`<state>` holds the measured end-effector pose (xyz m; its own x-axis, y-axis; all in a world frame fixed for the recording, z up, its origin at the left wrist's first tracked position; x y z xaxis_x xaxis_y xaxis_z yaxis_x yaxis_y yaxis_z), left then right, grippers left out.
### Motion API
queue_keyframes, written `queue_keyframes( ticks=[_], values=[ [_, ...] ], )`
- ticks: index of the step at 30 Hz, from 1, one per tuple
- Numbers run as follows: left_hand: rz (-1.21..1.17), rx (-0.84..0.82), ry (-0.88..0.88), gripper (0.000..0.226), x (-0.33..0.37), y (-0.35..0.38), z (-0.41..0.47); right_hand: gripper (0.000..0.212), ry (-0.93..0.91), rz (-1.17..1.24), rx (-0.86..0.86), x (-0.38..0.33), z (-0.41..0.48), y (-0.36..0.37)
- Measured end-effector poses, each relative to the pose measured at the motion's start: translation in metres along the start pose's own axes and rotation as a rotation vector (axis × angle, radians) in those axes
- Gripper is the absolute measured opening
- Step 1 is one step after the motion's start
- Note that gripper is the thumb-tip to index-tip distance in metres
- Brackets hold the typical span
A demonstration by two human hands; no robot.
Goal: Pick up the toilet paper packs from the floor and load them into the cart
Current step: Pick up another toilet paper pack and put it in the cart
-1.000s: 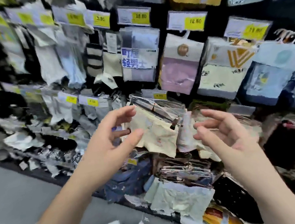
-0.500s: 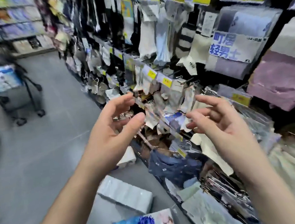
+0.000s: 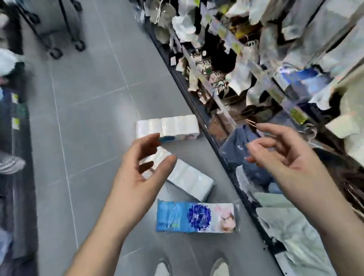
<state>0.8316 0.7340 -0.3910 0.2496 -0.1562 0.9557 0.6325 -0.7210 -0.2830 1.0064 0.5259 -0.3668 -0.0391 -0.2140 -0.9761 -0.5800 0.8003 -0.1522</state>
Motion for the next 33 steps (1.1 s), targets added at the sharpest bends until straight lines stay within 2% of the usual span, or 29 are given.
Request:
queue_keyframes(
  ticks=[6,12,16,19,21,25,33],
  values=[
    [0.048,0.006,-0.229,0.059,-0.155,0.036,-0.002,0.060,0.212,-0.094,0.007,0.160,0.016,0.014],
    [0.100,-0.026,-0.342,0.061,-0.315,0.084,0.007,0.069,0.344,-0.102,0.072,0.331,0.040,0.027],
    [0.166,-0.053,-0.382,0.072,-0.405,0.112,0.012,0.056,0.431,-0.103,0.082,0.438,0.046,0.032],
    [0.241,-0.091,-0.386,0.068,-0.466,0.129,0.011,0.051,0.491,-0.118,0.085,0.506,0.047,0.034],
    [0.339,-0.144,-0.389,0.069,-0.503,0.137,0.008,0.050,0.527,-0.139,0.096,0.544,0.046,0.034],
    [0.444,-0.243,-0.406,0.085,-0.562,0.151,0.008,0.053,0.568,-0.252,0.070,0.599,0.051,0.030],
    [0.524,-0.157,-0.488,0.084,-0.636,0.164,0.022,0.064,0.630,-0.457,0.074,0.670,0.068,0.011]
  ],
)
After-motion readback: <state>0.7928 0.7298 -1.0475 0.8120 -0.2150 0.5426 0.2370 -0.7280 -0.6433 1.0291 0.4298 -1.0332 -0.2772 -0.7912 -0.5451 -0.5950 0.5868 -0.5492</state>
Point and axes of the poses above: each hand's wrist, its own z-axis towards the middle knuckle, its own y-axis out of the palm, x = y × z, the point moved 4 cm from there along z, towards the middle knuckle, and after that the axes turned 2 degrees about y, right-handed, at the moved point
